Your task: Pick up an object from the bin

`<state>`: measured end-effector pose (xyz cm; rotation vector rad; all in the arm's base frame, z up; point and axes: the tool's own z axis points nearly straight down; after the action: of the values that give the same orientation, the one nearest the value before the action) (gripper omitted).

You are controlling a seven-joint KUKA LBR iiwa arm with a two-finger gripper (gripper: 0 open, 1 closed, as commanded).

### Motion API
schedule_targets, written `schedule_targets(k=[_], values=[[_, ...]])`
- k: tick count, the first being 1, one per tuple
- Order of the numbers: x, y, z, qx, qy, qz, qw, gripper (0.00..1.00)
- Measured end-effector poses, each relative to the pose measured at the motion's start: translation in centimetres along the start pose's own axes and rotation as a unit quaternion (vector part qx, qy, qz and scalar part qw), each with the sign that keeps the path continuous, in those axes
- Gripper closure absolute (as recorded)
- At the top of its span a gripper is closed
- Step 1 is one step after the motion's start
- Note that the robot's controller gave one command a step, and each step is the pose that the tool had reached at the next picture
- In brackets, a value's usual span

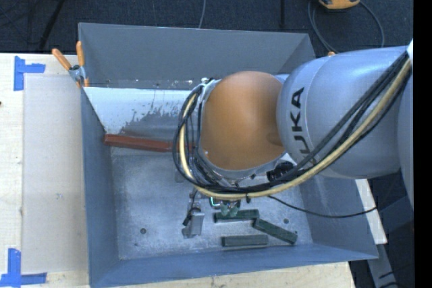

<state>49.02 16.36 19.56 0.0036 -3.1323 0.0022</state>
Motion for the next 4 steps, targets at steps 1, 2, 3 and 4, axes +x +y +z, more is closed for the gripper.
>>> schedule_targets(k=[1,2,3,4], values=[[-0.2,-0.1,-0.4,-0.001,-0.0037,0.002,1.0000,0.00],[-1.0,-2.9,3.9,-0.001,-0.0069,-0.030,0.9995,0.00],[-0.5,-6.1,5.4,0.000,-0.0008,-0.005,1.0000,0.00],[-1.3,-8.4,8.1,0.000,-0.0056,-0.088,0.9961,0.00]])
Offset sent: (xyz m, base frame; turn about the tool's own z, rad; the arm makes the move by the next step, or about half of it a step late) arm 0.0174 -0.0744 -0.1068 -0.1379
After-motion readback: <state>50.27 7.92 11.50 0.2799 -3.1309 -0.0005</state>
